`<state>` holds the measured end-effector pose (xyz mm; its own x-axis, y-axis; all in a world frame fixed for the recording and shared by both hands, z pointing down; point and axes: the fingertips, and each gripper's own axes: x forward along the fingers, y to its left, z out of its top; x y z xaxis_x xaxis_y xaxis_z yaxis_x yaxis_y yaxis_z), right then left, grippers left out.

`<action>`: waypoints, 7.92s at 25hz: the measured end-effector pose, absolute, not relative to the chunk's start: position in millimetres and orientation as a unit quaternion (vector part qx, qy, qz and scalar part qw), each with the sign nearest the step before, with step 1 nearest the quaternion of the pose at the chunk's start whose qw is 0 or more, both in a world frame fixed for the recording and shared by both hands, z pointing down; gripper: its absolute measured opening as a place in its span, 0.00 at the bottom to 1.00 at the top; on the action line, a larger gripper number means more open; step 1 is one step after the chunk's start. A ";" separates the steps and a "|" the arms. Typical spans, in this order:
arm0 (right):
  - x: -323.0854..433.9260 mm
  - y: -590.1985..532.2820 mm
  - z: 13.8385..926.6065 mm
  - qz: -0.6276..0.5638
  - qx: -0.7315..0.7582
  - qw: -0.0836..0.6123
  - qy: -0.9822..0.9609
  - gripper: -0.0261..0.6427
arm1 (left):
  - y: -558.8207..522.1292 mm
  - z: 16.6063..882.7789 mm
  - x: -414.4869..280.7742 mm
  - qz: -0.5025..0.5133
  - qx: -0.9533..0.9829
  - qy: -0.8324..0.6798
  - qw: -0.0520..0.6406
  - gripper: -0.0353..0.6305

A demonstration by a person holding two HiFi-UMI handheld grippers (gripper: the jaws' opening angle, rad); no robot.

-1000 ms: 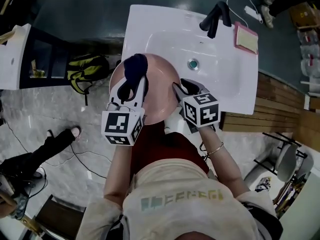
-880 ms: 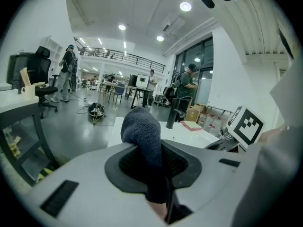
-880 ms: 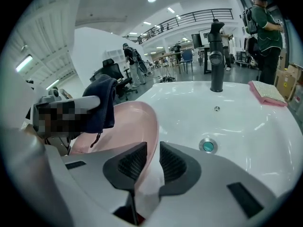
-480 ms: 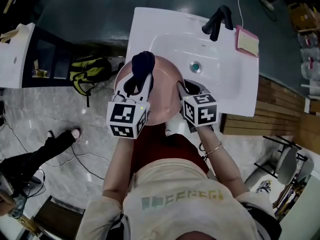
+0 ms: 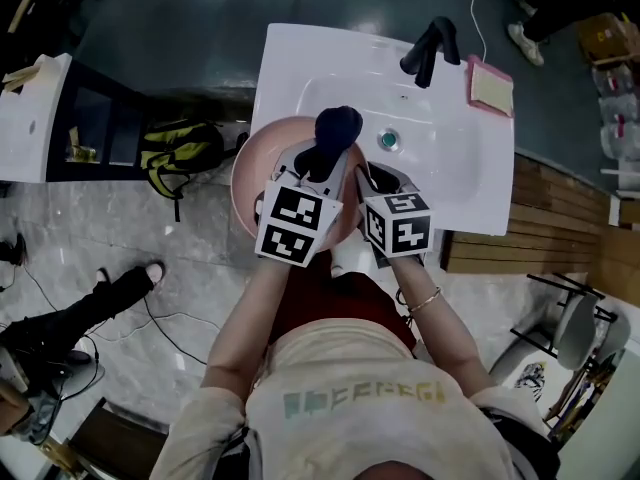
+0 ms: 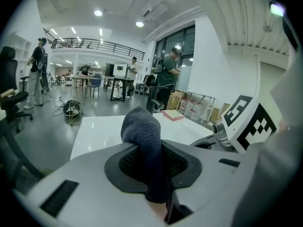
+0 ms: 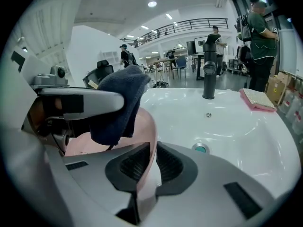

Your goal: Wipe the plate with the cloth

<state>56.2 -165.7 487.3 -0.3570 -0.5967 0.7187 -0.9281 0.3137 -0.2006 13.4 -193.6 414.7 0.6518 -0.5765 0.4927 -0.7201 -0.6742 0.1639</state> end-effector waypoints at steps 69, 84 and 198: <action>63.5 -173.1 486.0 0.252 0.528 0.297 -0.755 0.14 | -170.1 433.1 -20.8 0.265 0.857 -0.362 0.254 0.17; 68.0 -171.6 490.5 0.255 0.502 0.293 -0.773 0.14 | -145.5 480.3 23.3 0.315 0.836 -0.347 0.286 0.17; 52.3 -182.8 490.9 0.221 0.505 0.289 -0.783 0.14 | -159.8 481.5 -125.0 0.425 0.756 -0.447 0.218 0.17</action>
